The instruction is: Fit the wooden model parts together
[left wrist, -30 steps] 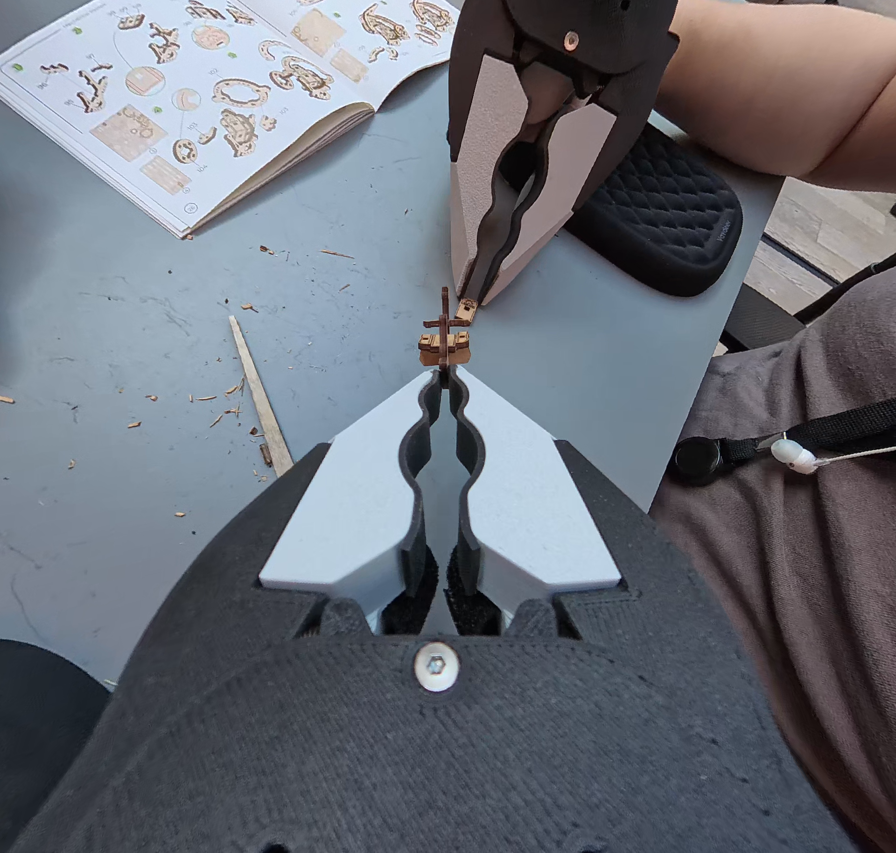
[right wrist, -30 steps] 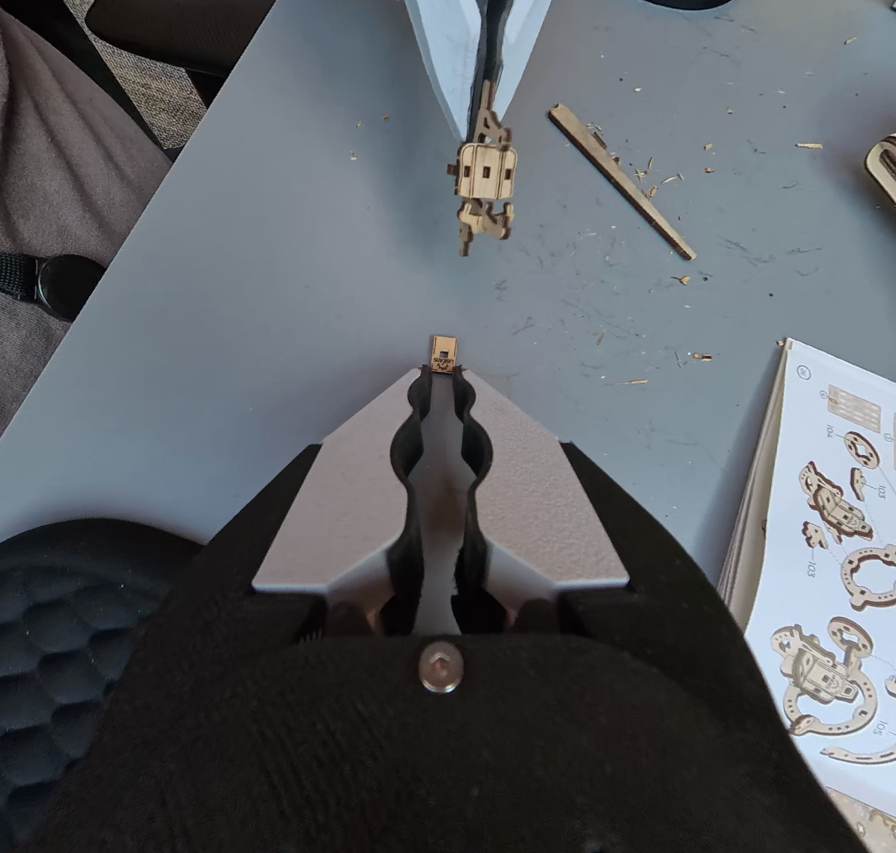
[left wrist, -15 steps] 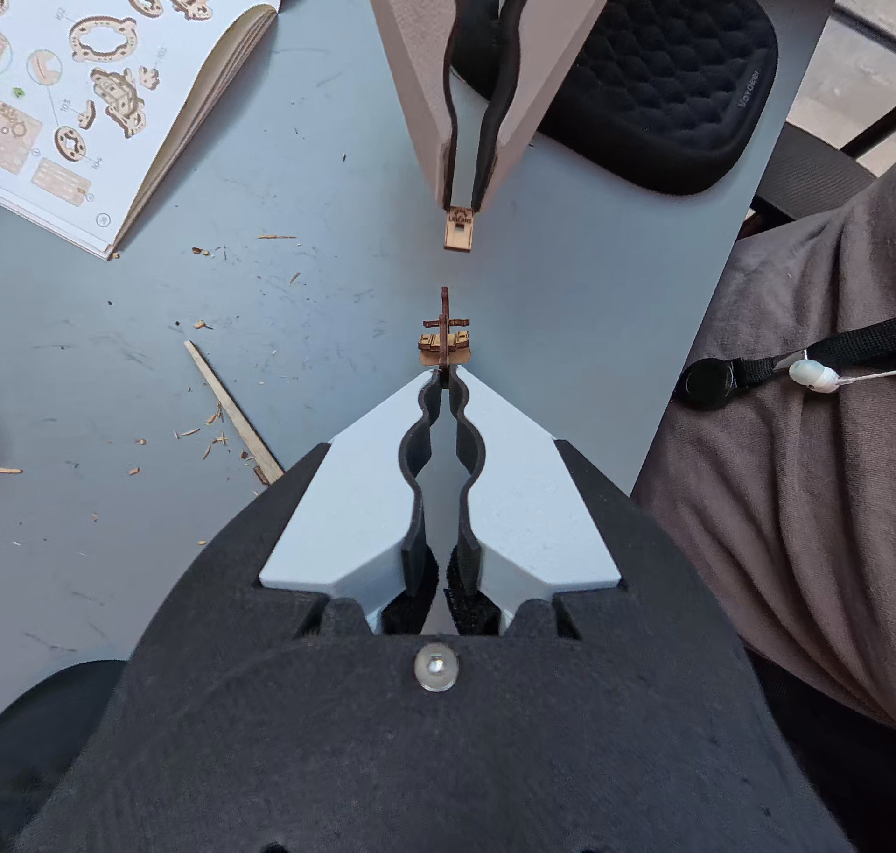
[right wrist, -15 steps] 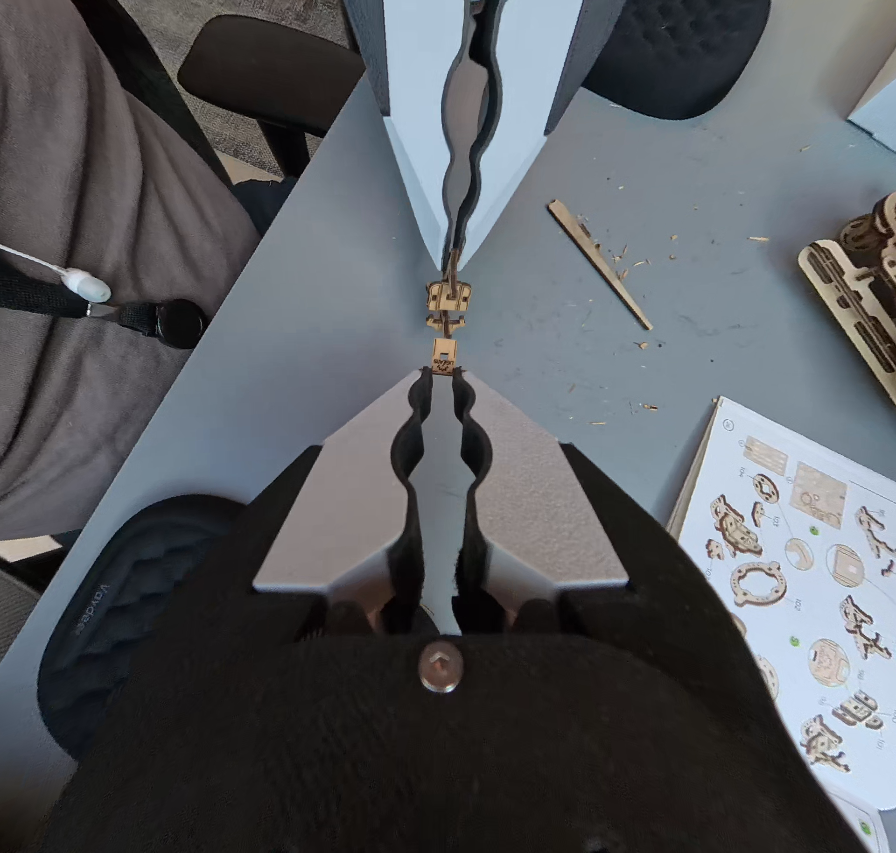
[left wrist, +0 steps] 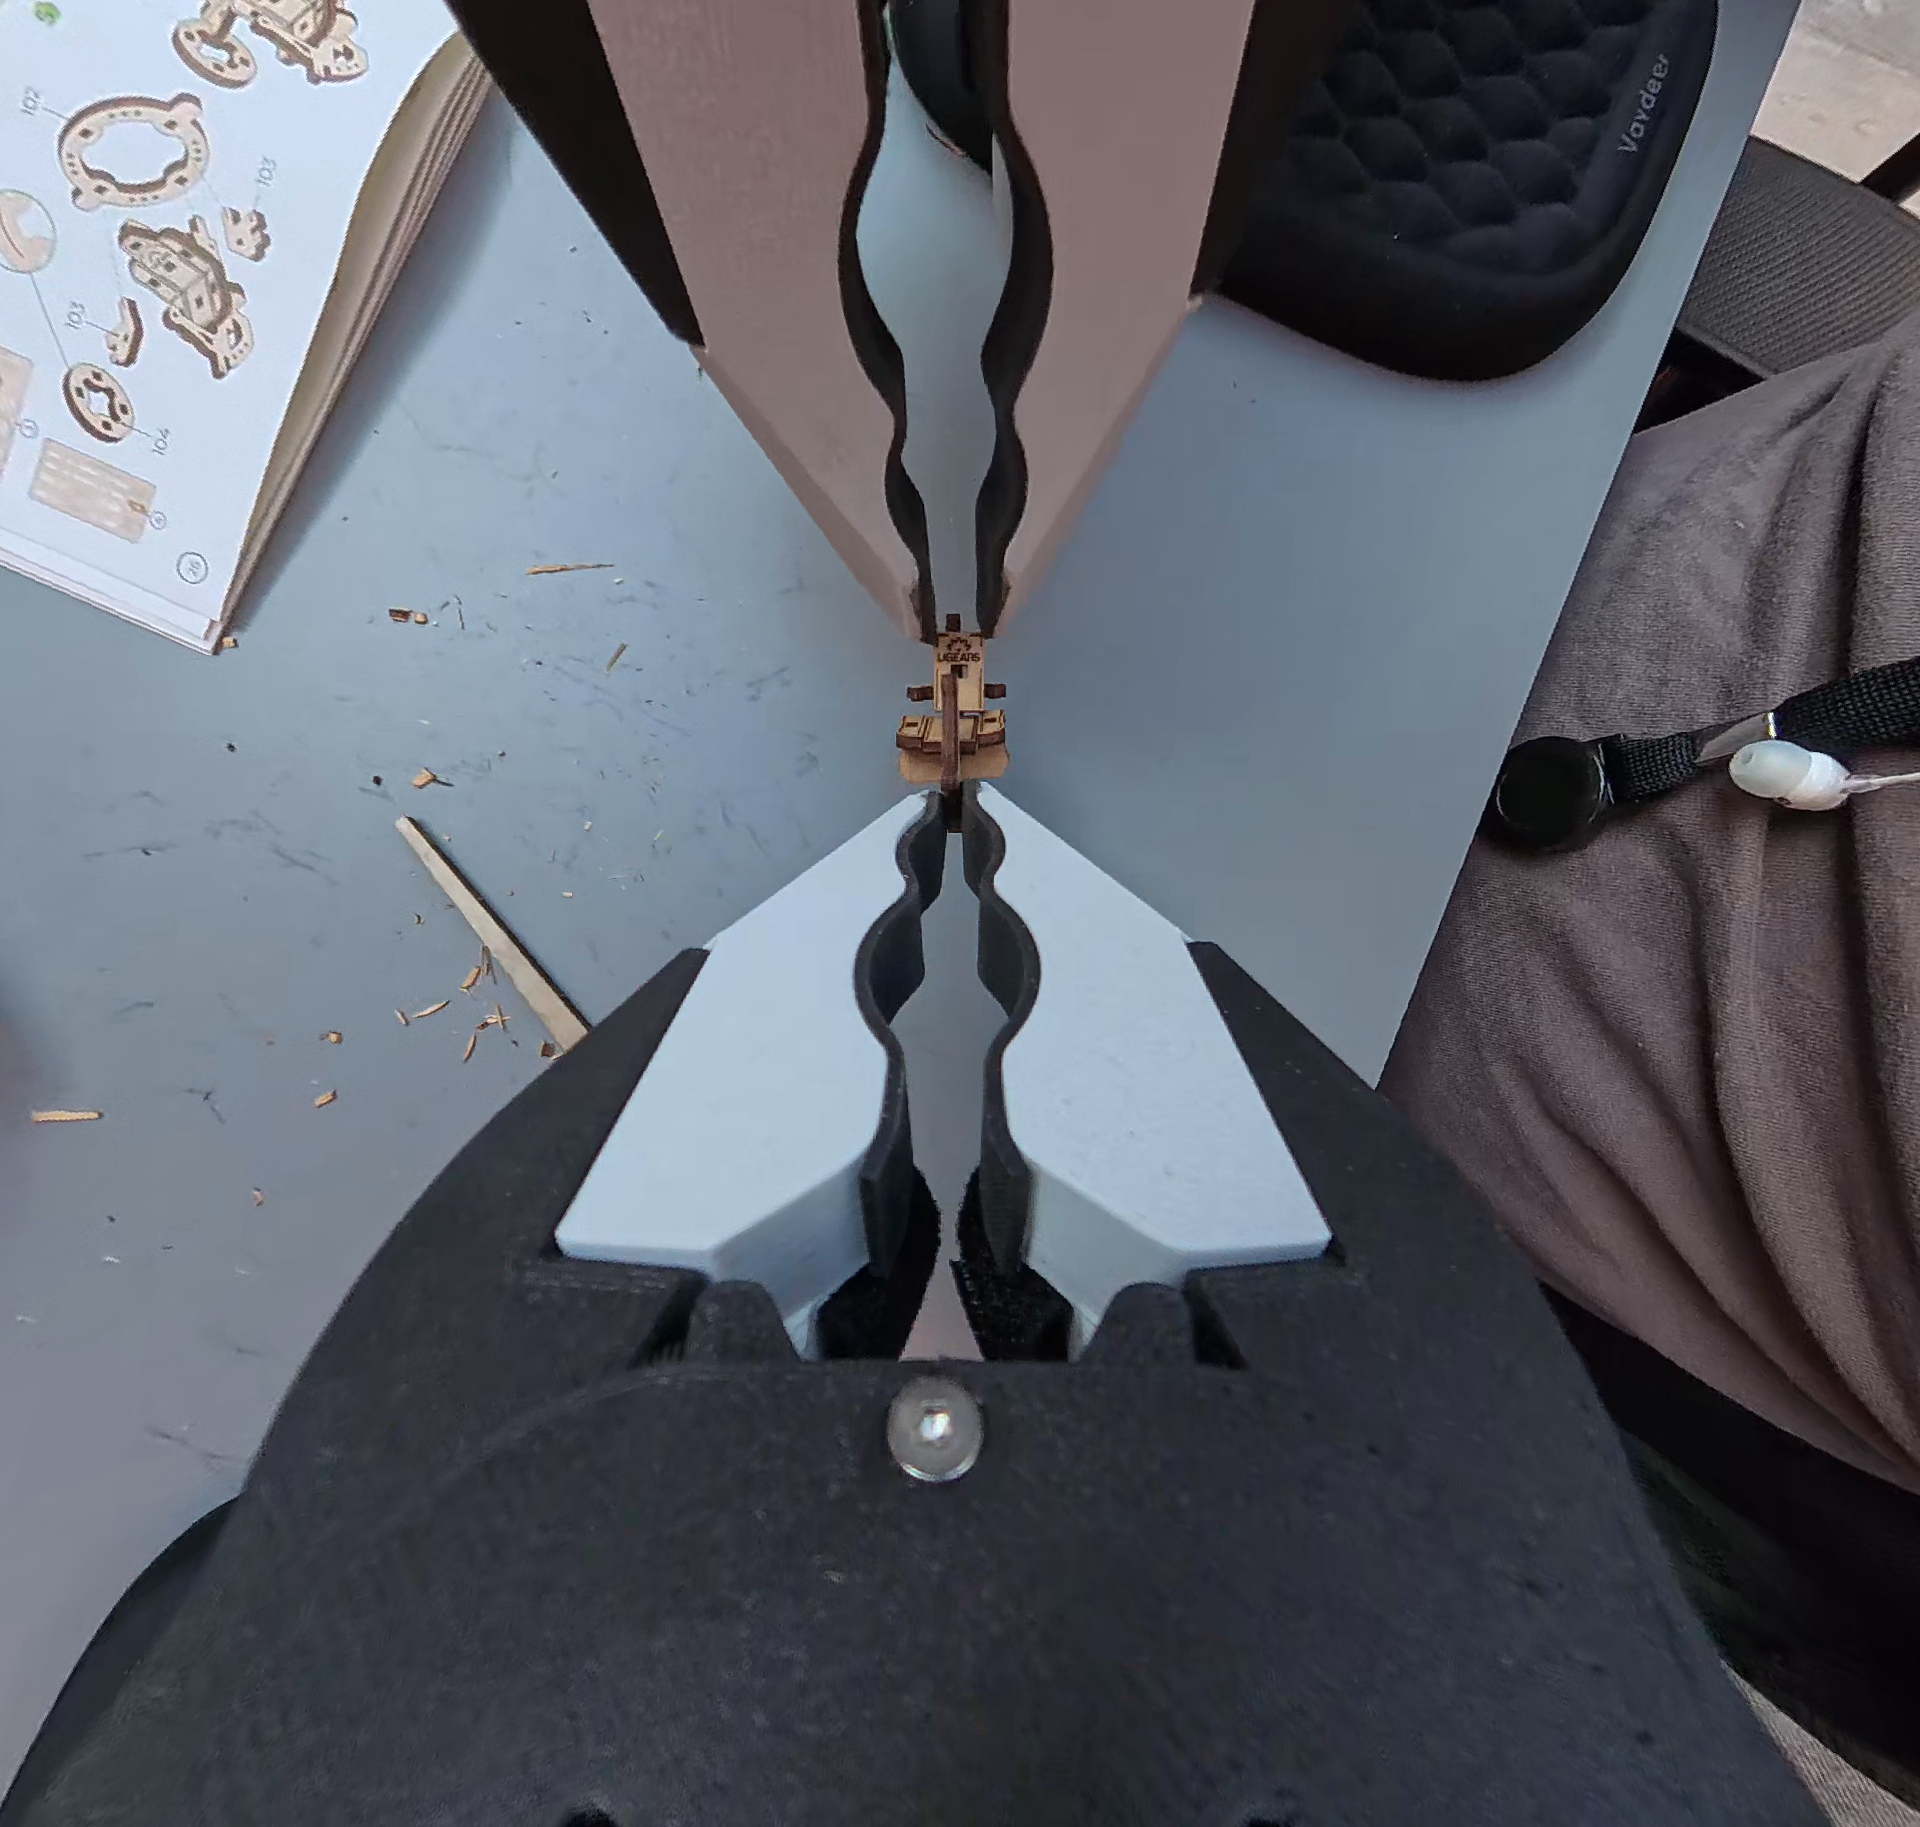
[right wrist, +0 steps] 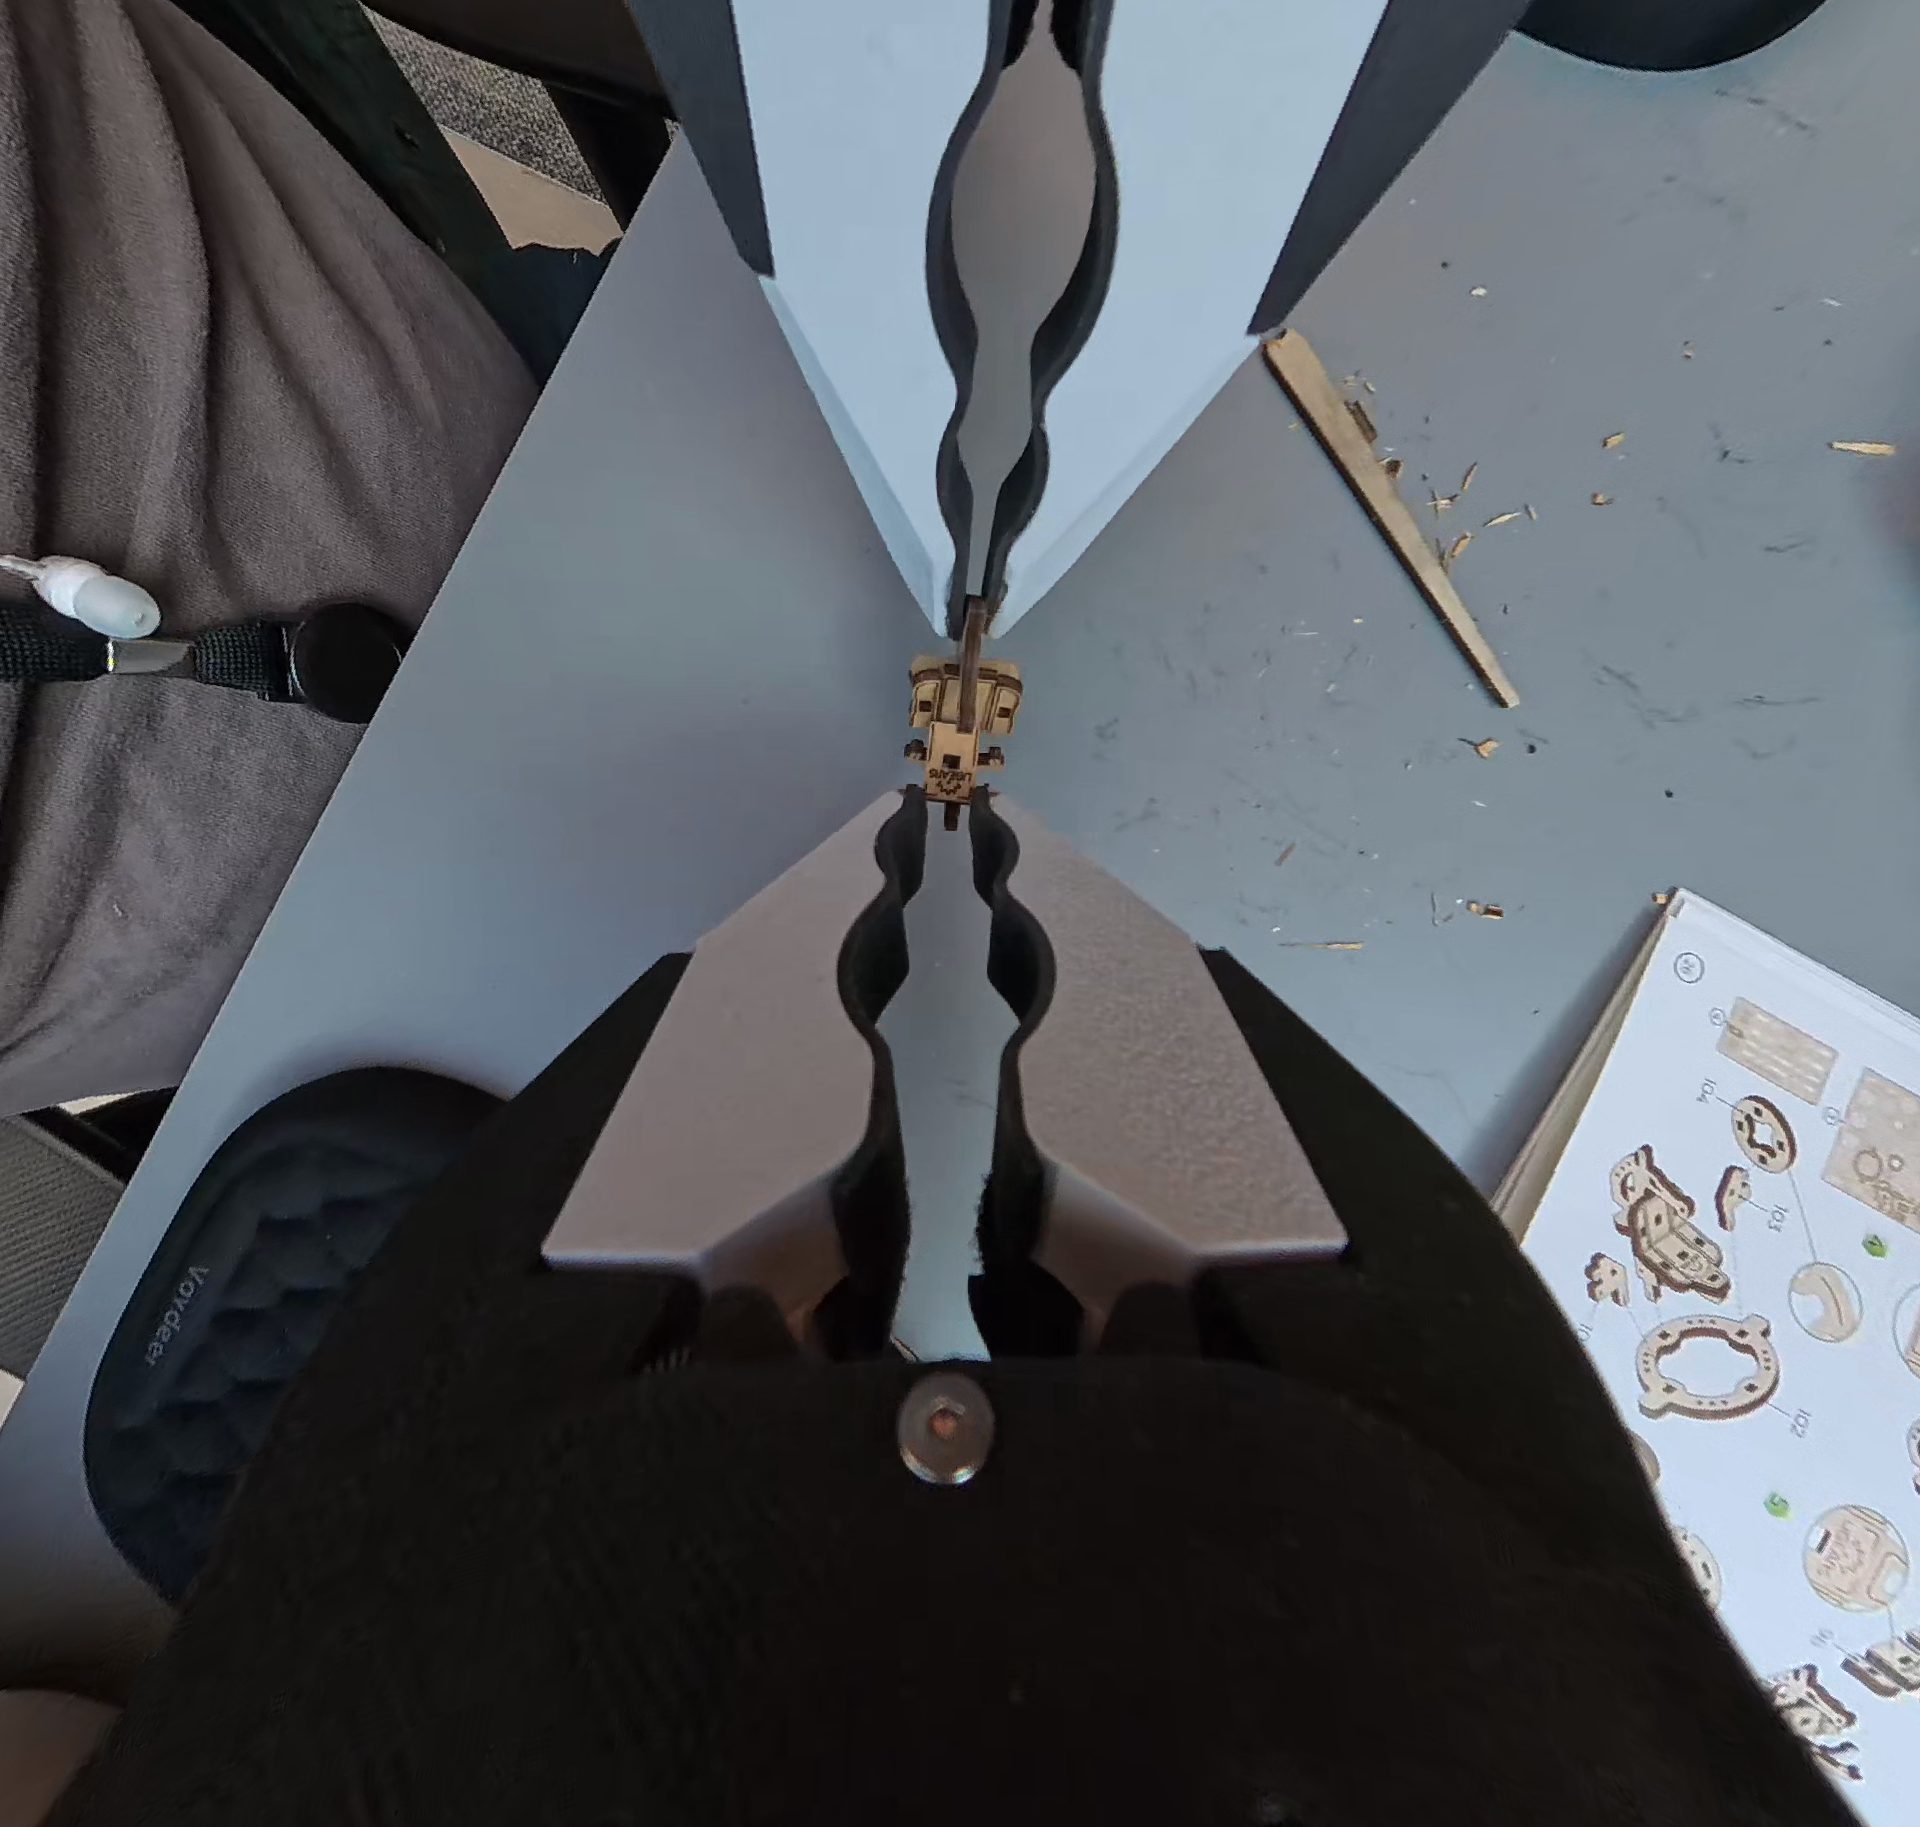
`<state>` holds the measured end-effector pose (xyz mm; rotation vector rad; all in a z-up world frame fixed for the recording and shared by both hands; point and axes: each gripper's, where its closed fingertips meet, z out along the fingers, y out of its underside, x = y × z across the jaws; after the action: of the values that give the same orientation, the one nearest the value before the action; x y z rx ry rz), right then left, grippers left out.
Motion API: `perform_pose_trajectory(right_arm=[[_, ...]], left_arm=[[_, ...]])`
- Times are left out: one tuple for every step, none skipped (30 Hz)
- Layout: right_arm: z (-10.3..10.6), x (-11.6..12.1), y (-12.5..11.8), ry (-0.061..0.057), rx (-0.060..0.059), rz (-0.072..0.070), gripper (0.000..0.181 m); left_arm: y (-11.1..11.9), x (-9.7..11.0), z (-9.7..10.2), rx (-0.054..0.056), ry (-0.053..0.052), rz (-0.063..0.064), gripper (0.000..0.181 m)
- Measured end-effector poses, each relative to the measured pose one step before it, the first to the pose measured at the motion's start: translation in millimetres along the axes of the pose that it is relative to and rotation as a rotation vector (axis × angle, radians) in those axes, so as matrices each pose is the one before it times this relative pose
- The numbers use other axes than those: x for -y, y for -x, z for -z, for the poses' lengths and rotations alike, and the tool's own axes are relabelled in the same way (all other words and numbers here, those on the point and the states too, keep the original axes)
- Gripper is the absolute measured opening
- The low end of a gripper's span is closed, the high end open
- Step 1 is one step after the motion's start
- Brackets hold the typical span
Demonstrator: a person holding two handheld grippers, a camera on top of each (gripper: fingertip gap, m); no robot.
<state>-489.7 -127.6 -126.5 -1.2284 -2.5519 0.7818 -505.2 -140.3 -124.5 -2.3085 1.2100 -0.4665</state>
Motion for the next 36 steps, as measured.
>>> perform_pose_trajectory(right_arm=[[0.07,0.18,0.12,0.0024,0.0001,0.0003,0.007],[-0.08,-0.22,0.03,0.0042,-0.0016,0.0030,0.007],[-0.11,-0.15,-0.06,0.0039,-0.0012,0.0032,0.007],[-0.08,0.07,0.40,0.0021,0.0021,-0.0009,0.007],[-0.06,-0.35,0.48,0.0032,0.0033,-0.0031,0.007],[-0.01,-0.69,0.01,0.0051,-0.0005,-0.0021,0.007],[0.06,-0.16,-0.09,0.0014,-0.0019,0.0007,0.007],[0.12,-0.04,0.20,0.0009,0.0002,0.0006,0.007],[-0.10,-0.35,0.02,0.0052,-0.0003,-0.0002,0.007],[0.06,-0.22,0.03,0.0056,0.0005,-0.0016,0.007],[0.01,-0.14,-0.21,0.0058,-0.0012,0.0005,0.007],[0.16,-0.23,-0.16,0.0066,-0.0015,0.0033,0.007],[0.01,-0.13,-0.22,0.0061,-0.0009,0.0025,0.007],[-0.08,-0.17,-0.06,0.0077,0.0008,-0.0011,0.007],[-0.05,0.03,0.13,0.0057,0.0023,-0.0011,0.007],[0.11,0.41,-0.43,0.0022,-0.0017,0.0009,0.007],[-0.06,0.34,-0.11,-0.0021,-0.0002,0.0012,0.007],[-0.34,-0.62,-0.17,0.0011,-0.0002,0.0004,0.007],[-0.01,-0.17,-0.44,-0.0004,-0.0025,0.0001,0.007],[0.16,-0.05,-0.22,-0.0008,-0.0002,-0.0036,0.007],[0.18,-0.11,0.15,0.0019,0.0016,-0.0038,0.007],[0.28,-0.54,-0.56,0.0059,-0.0035,-0.0046,0.007],[0.42,-0.82,-1.39,0.0093,-0.0100,-0.0043,0.007],[0.43,-0.20,-1.12,0.0041,-0.0097,-0.0007,0.006],[0.12,0.15,1.15,0.0016,0.0040,0.0023,0.006],[-0.19,-0.55,0.88,0.0055,0.0039,-0.0010,0.007],[-0.37,-0.60,-0.02,0.0056,0.0001,-0.0019,0.007],[-0.22,-0.01,0.62,0.0007,0.0037,-0.0001,0.007],[-0.06,0.10,0.33,-0.0009,0.0022,0.0016,0.007],[0.08,-0.16,-0.29,0.0002,-0.0017,0.0005,0.007],[0.06,-0.11,0.25,-0.0001,0.0017,-0.0004,0.007],[0.09,0.04,0.16,0.0000,0.0012,0.0001,0.007],[0.07,-0.16,-0.13,0.0014,-0.0020,0.0009,0.007],[0.14,-0.07,-0.19,0.0007,-0.0017,0.0014,0.007],[0.02,0.16,0.75,-0.0006,0.0045,0.0015,0.007],[0.09,0.04,0.08,-0.0001,0.0002,0.0013,0.007]], left_arm=[[0.15,0.10,0.01,0.0038,0.0042,-0.0050,0.000],[0.05,0.15,-0.01,0.0041,0.0031,-0.0054,0.000],[-0.12,0.11,0.01,0.0036,0.0040,-0.0046,0.000],[-0.29,-0.02,-0.03,0.0030,0.0042,-0.0043,0.000],[-0.36,0.45,-0.02,0.0022,0.0008,-0.0057,0.000],[-0.43,0.58,-0.06,0.0022,-0.0009,-0.0050,0.000],[0.06,0.07,-0.11,0.0029,0.0018,-0.0022,0.000],[0.08,0.20,-0.06,0.0027,0.0016,-0.0015,0.000],[-0.03,0.24,-0.05,0.0017,0.0000,-0.0017,0.000],[-0.11,0.20,-0.15,0.0009,0.0002,-0.0010,0.000],[0.13,0.11,-0.10,0.0014,0.0010,-0.0002,0.000],[0.07,0.15,0.00,0.0014,0.0008,-0.0006,0.000],[0.20,0.04,-0.06,0.0021,0.0012,-0.0011,0.000],[0.02,0.09,-0.08,0.0021,0.0007,-0.0015,0.000],[0.09,-0.04,-0.01,0.0017,0.0015,-0.0014,0.000],[0.21,-0.28,0.01,0.0023,0.0023,-0.0010,0.000],[0.14,-0.18,0.21,0.0015,0.0014,-0.0002,0.000],[-0.18,0.30,0.09,-0.0006,-0.0022,0.0008,0.000],[0.02,0.08,-0.04,-0.0006,-0.0004,0.0017,0.000],[0.27,-0.01,-0.12,0.0010,0.0003,0.0006,0.000],[0.05,0.10,-0.18,-0.0001,-0.0003,-0.0005,0.000],[-0.03,0.40,-0.12,-0.0001,-0.0011,-0.0002,0.000],[-0.37,0.20,-0.26,-0.0019,0.0005,-0.0004,0.000],[-0.41,0.30,-0.32,-0.0017,0.0000,-0.0014,0.000],[-0.20,0.46,-0.28,-0.0008,-0.0013,-0.0018,0.000],[-0.17,0.39,-0.36,-0.0006,-0.0009,-0.0006,0.000],[0.13,0.41,-0.11,-0.0005,-0.0015,0.0008,0.000],[-0.03,0.21,-0.02,-0.0009,0.0000,0.0003,0.000],[0.04,0.04,-0.03,0.0002,0.0002,-0.0010,0.000],[0.14,0.06,-0.05,0.0005,0.0004,-0.0005,0.000],[0.05,0.04,-0.03,0.0000,0.0000,0.0006,0.000],[-0.19,0.10,-0.06,-0.0005,-0.0005,-0.0002,0.000],[0.19,0.04,-0.02,0.0015,-0.0006,-0.0011,0.000],[0.07,0.08,-0.05,0.0009,-0.0004,-0.0011,0.000],[-0.21,0.14,0.04,-0.0005,-0.0007,-0.0013,0.000],[0.09,0.03,0.10,0.0007,-0.0001,-0.0011,0.000]])
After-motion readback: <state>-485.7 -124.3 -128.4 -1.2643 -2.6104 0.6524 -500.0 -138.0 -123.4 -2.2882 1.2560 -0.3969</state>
